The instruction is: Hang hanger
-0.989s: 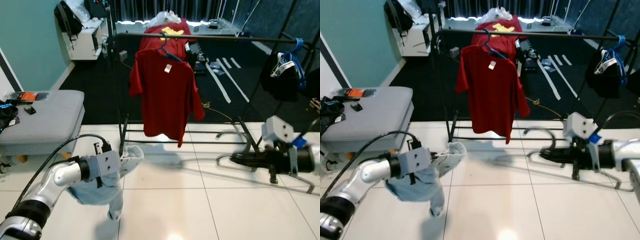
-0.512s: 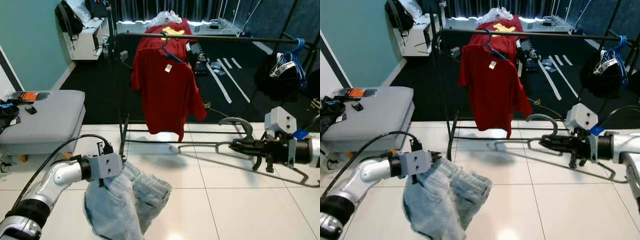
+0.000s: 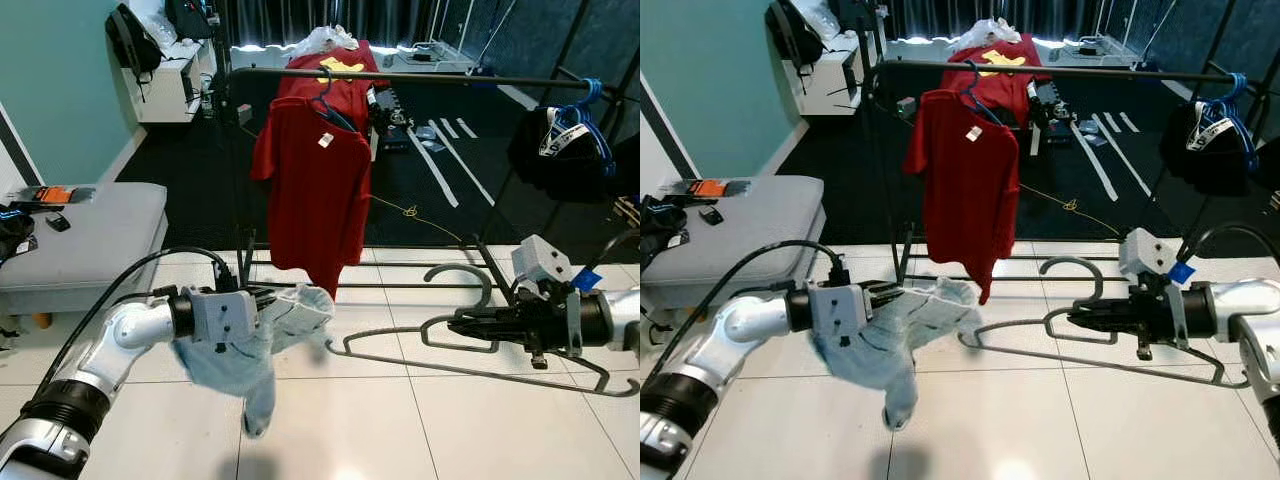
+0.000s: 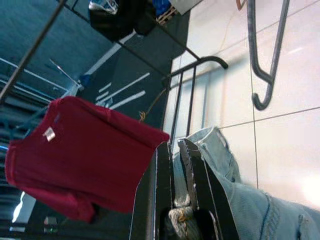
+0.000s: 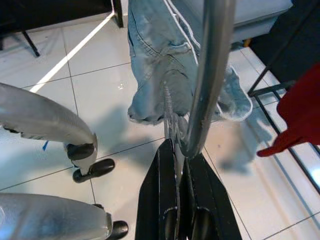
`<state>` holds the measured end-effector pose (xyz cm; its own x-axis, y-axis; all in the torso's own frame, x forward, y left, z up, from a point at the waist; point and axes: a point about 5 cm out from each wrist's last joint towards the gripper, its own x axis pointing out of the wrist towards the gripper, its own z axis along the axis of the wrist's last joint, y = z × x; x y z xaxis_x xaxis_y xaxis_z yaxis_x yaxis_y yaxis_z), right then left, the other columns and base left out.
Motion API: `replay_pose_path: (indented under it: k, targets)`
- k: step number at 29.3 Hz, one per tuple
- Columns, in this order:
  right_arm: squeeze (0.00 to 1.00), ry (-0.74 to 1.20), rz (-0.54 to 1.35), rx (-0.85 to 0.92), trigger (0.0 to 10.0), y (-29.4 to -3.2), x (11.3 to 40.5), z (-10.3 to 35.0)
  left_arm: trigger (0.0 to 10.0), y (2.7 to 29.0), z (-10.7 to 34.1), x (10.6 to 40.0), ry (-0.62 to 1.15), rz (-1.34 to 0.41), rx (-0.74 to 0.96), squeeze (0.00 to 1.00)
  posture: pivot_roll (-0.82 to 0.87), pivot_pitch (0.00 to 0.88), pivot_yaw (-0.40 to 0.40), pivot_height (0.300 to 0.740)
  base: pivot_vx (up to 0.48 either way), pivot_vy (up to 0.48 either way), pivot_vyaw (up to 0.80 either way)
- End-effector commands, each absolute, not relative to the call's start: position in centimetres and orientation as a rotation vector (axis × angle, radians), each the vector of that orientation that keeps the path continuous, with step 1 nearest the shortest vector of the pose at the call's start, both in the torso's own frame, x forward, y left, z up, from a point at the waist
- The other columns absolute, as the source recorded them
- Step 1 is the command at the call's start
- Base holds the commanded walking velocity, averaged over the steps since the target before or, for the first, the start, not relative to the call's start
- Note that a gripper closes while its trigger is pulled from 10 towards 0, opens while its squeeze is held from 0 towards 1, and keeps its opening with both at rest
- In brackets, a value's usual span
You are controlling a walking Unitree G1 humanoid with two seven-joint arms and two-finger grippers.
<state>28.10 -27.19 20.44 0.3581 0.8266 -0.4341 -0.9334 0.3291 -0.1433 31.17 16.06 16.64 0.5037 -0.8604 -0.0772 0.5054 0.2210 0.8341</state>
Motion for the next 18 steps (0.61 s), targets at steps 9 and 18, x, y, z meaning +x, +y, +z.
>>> replay_pose_path:
  k: [9,18]
  targets:
    - [0.00,0.226,1.195,-0.351,10.0,-27.2,27.9,23.6,10.0,14.6,16.8,31.3,-0.474,-1.064,0.997,0.00,-0.02,0.038,-0.013,0.740,0.000,0.000,0.00]
    - [0.00,0.387,1.302,-0.306,10.0,-28.1,26.1,24.3,10.0,14.2,17.1,31.4,-0.489,-1.050,0.962,0.00,-0.03,0.043,-0.004,0.740,0.000,0.000,0.00]
